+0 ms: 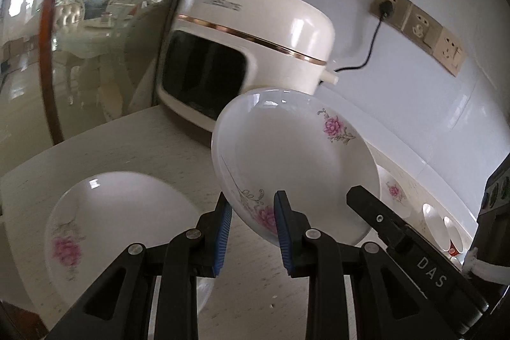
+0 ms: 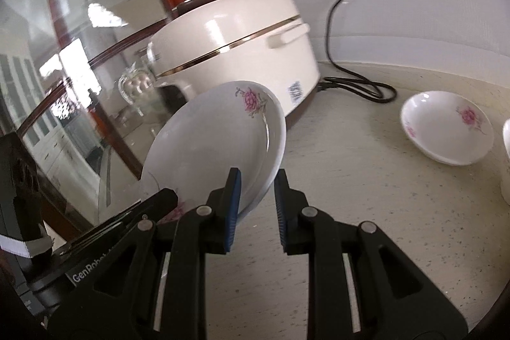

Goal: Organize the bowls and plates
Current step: 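Lift the plate with both grippers and carry it over the placed plate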

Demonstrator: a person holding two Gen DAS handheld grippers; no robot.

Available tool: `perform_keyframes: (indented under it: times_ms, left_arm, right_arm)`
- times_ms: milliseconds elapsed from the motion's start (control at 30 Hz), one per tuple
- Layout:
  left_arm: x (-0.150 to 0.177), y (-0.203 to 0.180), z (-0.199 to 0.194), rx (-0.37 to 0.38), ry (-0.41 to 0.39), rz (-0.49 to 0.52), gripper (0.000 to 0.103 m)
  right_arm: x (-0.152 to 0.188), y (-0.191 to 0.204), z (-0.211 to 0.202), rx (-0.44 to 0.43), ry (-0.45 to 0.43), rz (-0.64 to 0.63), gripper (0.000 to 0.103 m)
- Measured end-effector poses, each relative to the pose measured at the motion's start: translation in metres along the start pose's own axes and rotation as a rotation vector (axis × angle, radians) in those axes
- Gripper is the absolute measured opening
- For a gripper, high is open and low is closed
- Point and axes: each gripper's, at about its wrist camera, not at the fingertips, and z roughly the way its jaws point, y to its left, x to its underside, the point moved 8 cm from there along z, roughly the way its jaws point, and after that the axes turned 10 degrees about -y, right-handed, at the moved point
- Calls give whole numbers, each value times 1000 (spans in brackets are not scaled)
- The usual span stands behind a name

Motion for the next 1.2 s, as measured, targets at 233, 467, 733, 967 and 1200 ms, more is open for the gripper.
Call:
perform_keyframes:
  times_ms: [233, 467, 733, 967, 1200]
  left_arm:
    - [4, 34, -13, -58, -5, -35, 28]
    - [12, 67, -19, -130, 16, -68, 28]
    - [19, 92, -33, -203, 28, -61, 27]
    - [27, 102, -43, -239, 36, -34, 27]
    - [27, 110, -52, -255, 33, -27, 27]
  right_arm:
    - [21, 33, 10, -84, 74, -47, 25]
    - [43, 56, 23, -156, 158, -91, 26]
    - [63, 75, 34, -188, 226, -176, 27]
    - [71, 84, 38, -189, 249, -258, 27]
    - [75, 90, 41, -207, 261, -297, 27]
